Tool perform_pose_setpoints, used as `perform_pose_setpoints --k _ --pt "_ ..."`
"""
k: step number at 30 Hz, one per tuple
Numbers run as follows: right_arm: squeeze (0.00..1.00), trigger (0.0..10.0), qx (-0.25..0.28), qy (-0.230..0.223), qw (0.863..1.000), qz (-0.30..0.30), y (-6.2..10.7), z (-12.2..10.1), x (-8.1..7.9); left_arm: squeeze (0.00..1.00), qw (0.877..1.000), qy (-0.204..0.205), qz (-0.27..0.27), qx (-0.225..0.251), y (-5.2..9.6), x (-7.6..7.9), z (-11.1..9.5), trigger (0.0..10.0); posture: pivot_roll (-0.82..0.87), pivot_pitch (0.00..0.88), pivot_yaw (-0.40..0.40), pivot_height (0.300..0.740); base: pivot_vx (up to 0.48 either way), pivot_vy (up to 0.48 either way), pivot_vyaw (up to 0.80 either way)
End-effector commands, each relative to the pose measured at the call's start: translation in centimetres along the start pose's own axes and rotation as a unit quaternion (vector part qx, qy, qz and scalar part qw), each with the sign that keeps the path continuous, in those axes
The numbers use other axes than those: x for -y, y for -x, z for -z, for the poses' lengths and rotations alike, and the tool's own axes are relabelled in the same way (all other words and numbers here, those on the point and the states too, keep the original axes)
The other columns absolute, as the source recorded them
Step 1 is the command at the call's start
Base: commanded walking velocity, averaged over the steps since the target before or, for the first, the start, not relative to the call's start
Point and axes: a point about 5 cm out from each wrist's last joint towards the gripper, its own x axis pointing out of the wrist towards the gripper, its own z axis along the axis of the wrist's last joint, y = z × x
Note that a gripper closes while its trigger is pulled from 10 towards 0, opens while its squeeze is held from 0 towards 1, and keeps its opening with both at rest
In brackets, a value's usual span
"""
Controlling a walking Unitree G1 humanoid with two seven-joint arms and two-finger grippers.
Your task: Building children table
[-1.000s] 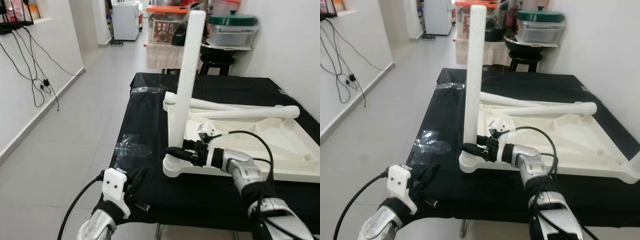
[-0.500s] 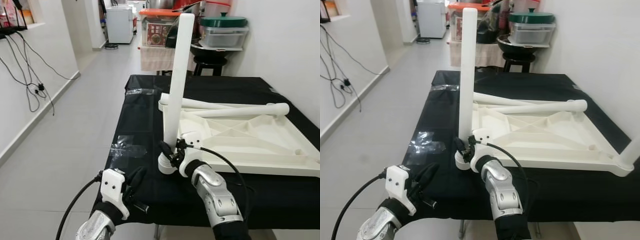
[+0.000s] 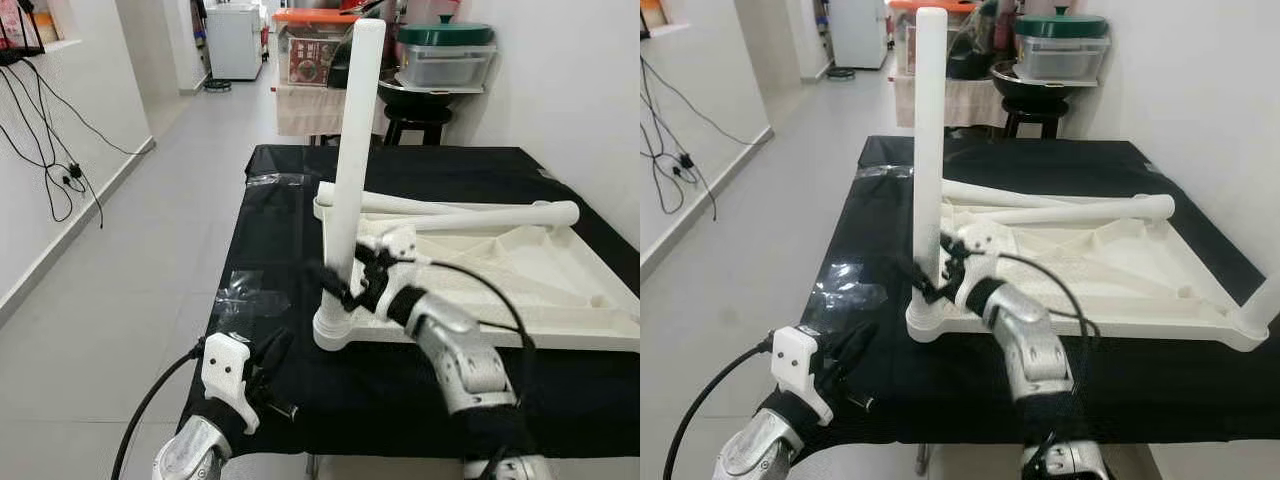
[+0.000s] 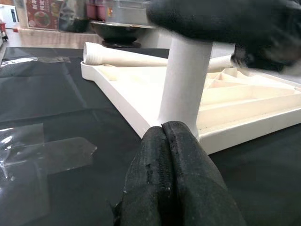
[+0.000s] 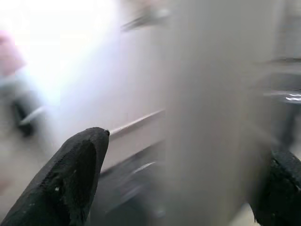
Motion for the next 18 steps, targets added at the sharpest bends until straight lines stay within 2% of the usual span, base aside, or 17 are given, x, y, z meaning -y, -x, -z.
perform_pose_setpoints --k 1,2,5,7,8,9,10,15,18 --pt "0.00 10.0 -0.004 0.021 0.995 -0.102 -0.4 -0.3 -0.6 0.00 1.000 0.003 -0.004 -0.009 0.1 -0.1 0.4 10.0 0.07 0.000 -0.050 0.740 0.000 0.000 0.00" --pt "0.00 10.0 -0.015 0.025 0.991 -0.128 -0.4 -0.4 -0.5 0.00 1.000 0.003 -0.004 -0.009 0.1 -0.1 0.4 10.0 0.07 0.000 -0.050 0.740 0.000 0.000 0.00" --pt "0.00 10.0 -0.025 0.014 0.987 -0.156 -0.6 -0.7 -0.1 0.00 1.000 0.003 -0.004 -0.010 0.1 -0.2 0.4 10.0 0.07 0.000 -0.054 0.740 0.000 0.000 0.00" --pt "0.00 9.6 -0.026 0.010 0.985 -0.168 -0.8 -0.9 0.2 0.00 1.000 0.003 -0.004 -0.010 0.1 -0.2 0.4 10.0 0.08 0.000 -0.054 0.740 0.000 0.000 0.00" --pt "0.00 1.5 -0.026 0.002 0.983 -0.183 -0.9 -1.0 0.4 0.00 1.000 0.003 -0.005 -0.010 0.0 -0.2 0.5 10.0 0.08 0.000 -0.054 0.740 0.000 0.000 0.00" --pt "0.00 1.5 -0.026 0.002 0.983 -0.183 -0.9 -1.0 0.4 0.00 1.000 0.003 -0.005 -0.010 0.0 -0.2 0.5 10.0 0.08 0.000 -0.054 0.740 0.000 0.000 0.00" --pt "0.00 0.0 -0.024 -0.008 0.980 -0.199 -0.9 -1.2 0.6 0.00 1.000 0.002 -0.005 -0.010 0.0 -0.2 0.5 10.0 0.08 0.000 -0.054 0.740 0.000 0.000 0.00" --pt "0.00 0.0 -0.028 -0.023 0.973 -0.227 -0.8 -1.3 1.2 0.00 1.000 0.003 -0.004 -0.010 0.0 -0.2 0.5 10.0 0.08 0.000 -0.053 0.740 0.000 0.000 0.00" --pt "0.00 0.0 -0.030 -0.023 0.975 -0.220 -0.7 -1.1 1.5 0.00 1.000 0.004 -0.003 -0.010 0.0 -0.1 0.5 10.0 0.08 0.000 -0.053 0.740 0.000 0.000 0.00"
